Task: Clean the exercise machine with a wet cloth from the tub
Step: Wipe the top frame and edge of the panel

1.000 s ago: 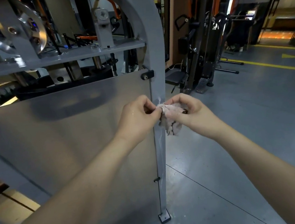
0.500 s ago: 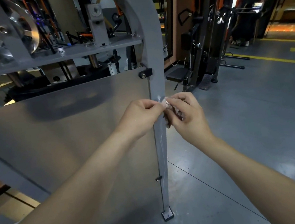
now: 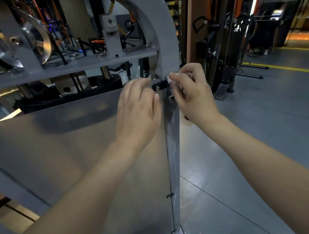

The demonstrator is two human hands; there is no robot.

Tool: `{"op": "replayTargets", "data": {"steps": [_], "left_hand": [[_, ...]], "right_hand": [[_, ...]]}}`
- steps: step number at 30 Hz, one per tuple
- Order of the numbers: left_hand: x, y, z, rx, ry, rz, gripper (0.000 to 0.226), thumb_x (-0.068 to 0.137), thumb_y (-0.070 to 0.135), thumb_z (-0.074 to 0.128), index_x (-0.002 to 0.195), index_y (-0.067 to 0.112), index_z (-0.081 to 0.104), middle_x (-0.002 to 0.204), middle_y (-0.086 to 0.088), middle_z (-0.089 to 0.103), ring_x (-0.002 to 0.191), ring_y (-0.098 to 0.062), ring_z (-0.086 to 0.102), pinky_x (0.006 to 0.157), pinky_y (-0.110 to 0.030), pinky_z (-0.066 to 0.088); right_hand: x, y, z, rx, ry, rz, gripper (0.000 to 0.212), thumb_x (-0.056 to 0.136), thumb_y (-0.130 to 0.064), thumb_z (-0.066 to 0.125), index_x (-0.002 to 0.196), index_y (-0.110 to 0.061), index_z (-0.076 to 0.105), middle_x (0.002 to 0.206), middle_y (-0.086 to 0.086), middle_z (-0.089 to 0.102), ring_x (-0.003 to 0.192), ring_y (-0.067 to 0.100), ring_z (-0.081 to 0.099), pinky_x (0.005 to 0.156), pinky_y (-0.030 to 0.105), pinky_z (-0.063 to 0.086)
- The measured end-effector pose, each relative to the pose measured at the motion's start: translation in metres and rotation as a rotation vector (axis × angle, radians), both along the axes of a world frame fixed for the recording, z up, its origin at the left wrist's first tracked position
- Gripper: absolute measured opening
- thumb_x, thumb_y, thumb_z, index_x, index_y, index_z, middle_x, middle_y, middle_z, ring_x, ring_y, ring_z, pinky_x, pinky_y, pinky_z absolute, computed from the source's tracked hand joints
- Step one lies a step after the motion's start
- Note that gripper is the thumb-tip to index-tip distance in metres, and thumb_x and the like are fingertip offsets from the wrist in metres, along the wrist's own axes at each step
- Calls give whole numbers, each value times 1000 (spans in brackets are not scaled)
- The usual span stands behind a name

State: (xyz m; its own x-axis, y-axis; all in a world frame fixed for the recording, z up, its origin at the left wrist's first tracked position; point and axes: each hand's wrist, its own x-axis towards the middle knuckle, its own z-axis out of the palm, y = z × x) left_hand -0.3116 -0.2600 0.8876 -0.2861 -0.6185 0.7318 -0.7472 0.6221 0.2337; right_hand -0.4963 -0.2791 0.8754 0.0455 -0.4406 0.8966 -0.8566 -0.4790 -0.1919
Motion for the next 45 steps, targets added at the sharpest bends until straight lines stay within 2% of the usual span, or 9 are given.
{"op": "replayTargets", "data": {"steps": [3, 9, 15, 23, 28, 34, 36, 39, 45], "left_hand": [[2, -5, -5, -28, -79, 14, 30, 107, 21, 43, 88, 9, 63, 152, -15, 48, 151, -27, 30, 129, -41, 7], [8, -13, -13, -143, -168, 17, 29, 102, 17, 47, 84, 3, 64, 150, -19, 51, 146, -32, 39, 128, -46, 15], [4, -16, -18, -185, -175, 53, 28, 98, 16, 51, 80, 1, 66, 149, -22, 49, 143, -37, 40, 127, -50, 18], [7, -21, -23, -234, -191, 55, 33, 99, 18, 54, 73, 3, 68, 153, -21, 46, 145, -37, 37, 128, -49, 14], [11, -22, -22, -211, -256, 76, 40, 102, 25, 54, 72, 5, 72, 159, -19, 38, 150, -35, 30, 129, -47, 8], [13, -25, -25, -215, -308, 81, 38, 100, 28, 50, 77, 6, 72, 162, -19, 32, 152, -34, 24, 128, -51, 10], [13, -26, -26, -221, -313, 84, 37, 97, 27, 50, 76, 6, 72, 163, -19, 31, 153, -35, 24, 128, -50, 7], [13, -29, -28, -239, -317, 79, 36, 94, 28, 50, 73, 6, 71, 162, -19, 32, 152, -36, 24, 128, -49, 4], [15, -36, -32, -279, -329, 61, 31, 91, 26, 53, 69, 9, 67, 163, -19, 30, 152, -37, 23, 128, -50, 6]], "right_hand": [[1, -9, -16, -33, 48, -14, 19, 101, -7, 60, 117, 1, 67, 112, 17, 55, 88, 23, 56, 75, 30, 51], [-10, -3, -46, 84, 169, 56, 16, 101, -3, 60, 112, 2, 69, 110, 19, 59, 88, 35, 60, 73, 46, 54], [-2, -12, -3, -31, 41, 30, 14, 102, -7, 57, 110, 0, 66, 112, 14, 54, 91, 25, 58, 75, 36, 55], [-14, 1, -39, 158, 266, 78, 16, 102, -8, 55, 111, -1, 67, 111, 17, 53, 81, 24, 57, 68, 39, 53], [-8, -7, -6, 59, 26, 8, 15, 102, -8, 59, 113, 1, 66, 115, 16, 52, 90, 21, 58, 73, 31, 55], [-6, 8, -74, 212, 255, -68, 46, 107, -52, 40, 127, -13, 53, 100, -28, 46, 89, -4, 53, 81, 22, 50], [-11, 12, -67, 265, 279, -12, 32, 107, -39, 48, 123, -13, 57, 107, -9, 53, 94, 16, 57, 80, 36, 53], [-17, 10, -40, 187, 230, 101, 28, 93, -5, 62, 120, -2, 68, 119, 20, 51, 100, 26, 57, 81, 30, 53], [-4, -3, -38, 63, 91, 58, 31, 102, -6, 48, 127, 5, 63, 118, 14, 46, 95, 22, 59, 80, 21, 53]]}}
